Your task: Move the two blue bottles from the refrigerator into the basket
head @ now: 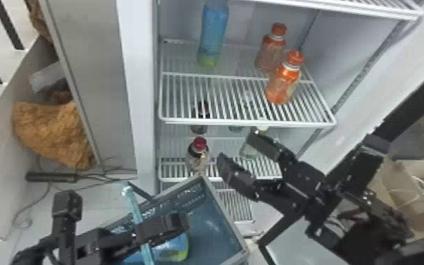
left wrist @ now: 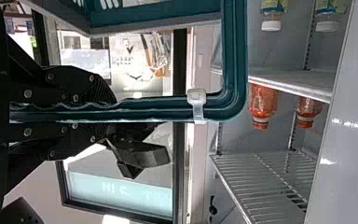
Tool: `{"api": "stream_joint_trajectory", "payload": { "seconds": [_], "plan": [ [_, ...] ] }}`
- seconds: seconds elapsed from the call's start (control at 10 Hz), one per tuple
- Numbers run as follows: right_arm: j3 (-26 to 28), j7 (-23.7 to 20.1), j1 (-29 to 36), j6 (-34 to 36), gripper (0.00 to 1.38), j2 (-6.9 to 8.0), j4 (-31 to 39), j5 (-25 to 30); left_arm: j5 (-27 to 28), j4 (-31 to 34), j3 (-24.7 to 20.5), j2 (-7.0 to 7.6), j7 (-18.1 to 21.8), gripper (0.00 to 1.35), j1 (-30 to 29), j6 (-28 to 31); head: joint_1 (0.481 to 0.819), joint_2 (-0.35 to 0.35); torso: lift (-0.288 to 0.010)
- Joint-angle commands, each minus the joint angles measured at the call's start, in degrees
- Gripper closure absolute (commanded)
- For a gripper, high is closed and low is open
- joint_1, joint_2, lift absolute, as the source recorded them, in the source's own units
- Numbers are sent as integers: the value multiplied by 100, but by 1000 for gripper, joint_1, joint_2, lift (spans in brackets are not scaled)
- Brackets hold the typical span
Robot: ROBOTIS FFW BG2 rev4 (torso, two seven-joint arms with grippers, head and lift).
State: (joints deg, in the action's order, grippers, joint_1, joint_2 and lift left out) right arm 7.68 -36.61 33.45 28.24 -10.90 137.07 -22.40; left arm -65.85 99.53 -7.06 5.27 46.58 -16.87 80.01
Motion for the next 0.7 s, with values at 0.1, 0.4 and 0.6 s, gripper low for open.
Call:
{"api": "stream_joint_trajectory", "payload": {
  "seconds": [0.1, 0.4, 0.6],
  "plan": [
    [100, 198, -308, -237, 151, 88, -144, 12, -19, -4, 32, 0, 0, 1202, -14, 0, 695, -207, -10],
    [306, 471, -772, -406, 148, 219, -425, 206, -42, 10, 66, 0, 0, 1202, -14, 0, 695, -256, -10],
    [260, 541, -1152, -462, 148, 237, -776, 264, -53, -4, 78, -9, 0, 1202, -28, 0, 695, -273, -10]
  ]
}}
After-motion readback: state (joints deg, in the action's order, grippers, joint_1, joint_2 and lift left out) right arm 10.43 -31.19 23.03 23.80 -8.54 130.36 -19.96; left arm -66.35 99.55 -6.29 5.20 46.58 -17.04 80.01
